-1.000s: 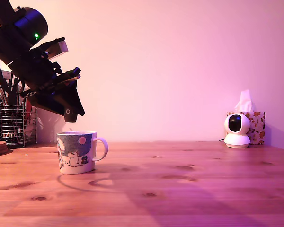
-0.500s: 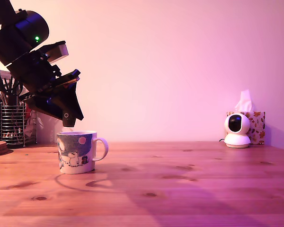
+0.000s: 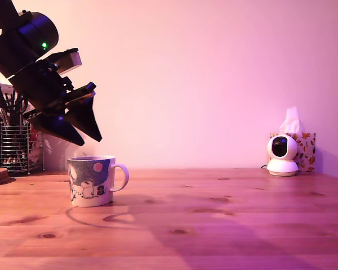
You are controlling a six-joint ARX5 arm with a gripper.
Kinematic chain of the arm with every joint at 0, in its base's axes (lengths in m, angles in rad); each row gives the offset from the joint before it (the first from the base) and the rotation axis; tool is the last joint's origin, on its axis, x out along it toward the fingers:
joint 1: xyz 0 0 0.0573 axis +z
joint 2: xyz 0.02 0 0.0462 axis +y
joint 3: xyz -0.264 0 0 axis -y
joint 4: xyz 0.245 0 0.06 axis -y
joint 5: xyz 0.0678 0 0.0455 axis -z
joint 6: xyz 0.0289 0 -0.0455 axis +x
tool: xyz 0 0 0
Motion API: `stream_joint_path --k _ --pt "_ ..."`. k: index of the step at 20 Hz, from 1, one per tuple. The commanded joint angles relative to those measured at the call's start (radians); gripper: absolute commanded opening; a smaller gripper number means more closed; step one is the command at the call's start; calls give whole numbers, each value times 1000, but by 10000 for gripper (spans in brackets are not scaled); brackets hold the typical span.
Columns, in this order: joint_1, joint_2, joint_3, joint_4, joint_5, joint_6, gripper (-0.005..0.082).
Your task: Pick up the coffee capsules on the table and drop them inside the coffee cup
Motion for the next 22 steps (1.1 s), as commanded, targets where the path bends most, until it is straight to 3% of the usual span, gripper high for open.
stream_joint_path --k 1,8,10,12,15,22 --pt "-7 22 3 10 0 2 557" --pt "-7 10 13 5 13 17 548" --pt "-9 0 21 -2 16 16 499" --pt "-8 -23 27 -15 16 16 343" --pt "-8 -64 44 -68 21 18 -34" --pt "-8 -218 45 -137 22 17 -19"
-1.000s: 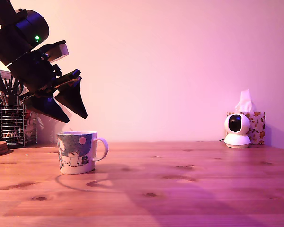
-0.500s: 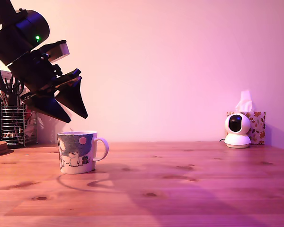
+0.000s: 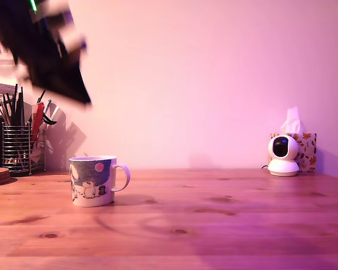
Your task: Pick up the coffee capsules on the table and drop them inside the coffee cup
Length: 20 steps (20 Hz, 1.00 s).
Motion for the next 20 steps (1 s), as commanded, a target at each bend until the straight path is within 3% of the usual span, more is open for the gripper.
stream_joint_path --k 1,10,20 --pt "-4 -24 5 -17 4 1 -19" --pt "-5 -150 -15 -84 47 -15 -19" --pt "-8 -387 -288 12 46 -45 -19"
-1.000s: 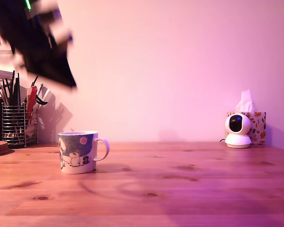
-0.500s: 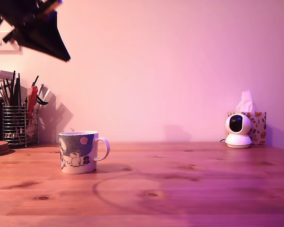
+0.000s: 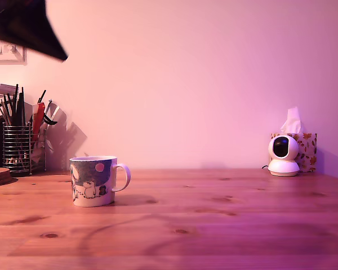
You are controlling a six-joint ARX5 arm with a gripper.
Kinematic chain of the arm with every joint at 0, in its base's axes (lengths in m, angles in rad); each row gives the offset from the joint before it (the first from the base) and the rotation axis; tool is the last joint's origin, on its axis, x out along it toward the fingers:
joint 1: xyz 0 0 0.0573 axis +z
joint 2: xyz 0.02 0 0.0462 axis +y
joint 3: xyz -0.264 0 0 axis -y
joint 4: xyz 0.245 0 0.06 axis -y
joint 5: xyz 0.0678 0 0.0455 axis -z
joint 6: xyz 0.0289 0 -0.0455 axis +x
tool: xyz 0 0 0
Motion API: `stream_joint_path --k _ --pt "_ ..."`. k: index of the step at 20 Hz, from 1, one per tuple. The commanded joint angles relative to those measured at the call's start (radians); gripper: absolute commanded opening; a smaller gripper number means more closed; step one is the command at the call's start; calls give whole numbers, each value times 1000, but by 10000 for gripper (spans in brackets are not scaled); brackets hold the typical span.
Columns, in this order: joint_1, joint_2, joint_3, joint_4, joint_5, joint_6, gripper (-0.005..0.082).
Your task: Pick up the coffee capsules on the table and drop them inside the coffee cup
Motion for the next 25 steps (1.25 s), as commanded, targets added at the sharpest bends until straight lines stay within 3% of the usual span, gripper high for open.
stream_joint_path --k 1,5,11,19,25 --pt "-10 -60 -66 35 3 -10 -19" --pt "-21 -185 -196 87 -29 -49 -19" --pt "-23 -386 -312 93 -78 -63 -19" --pt "-23 -572 -319 -39 -143 -77 -19" --pt "-23 -613 -319 -50 -146 -77 -19"
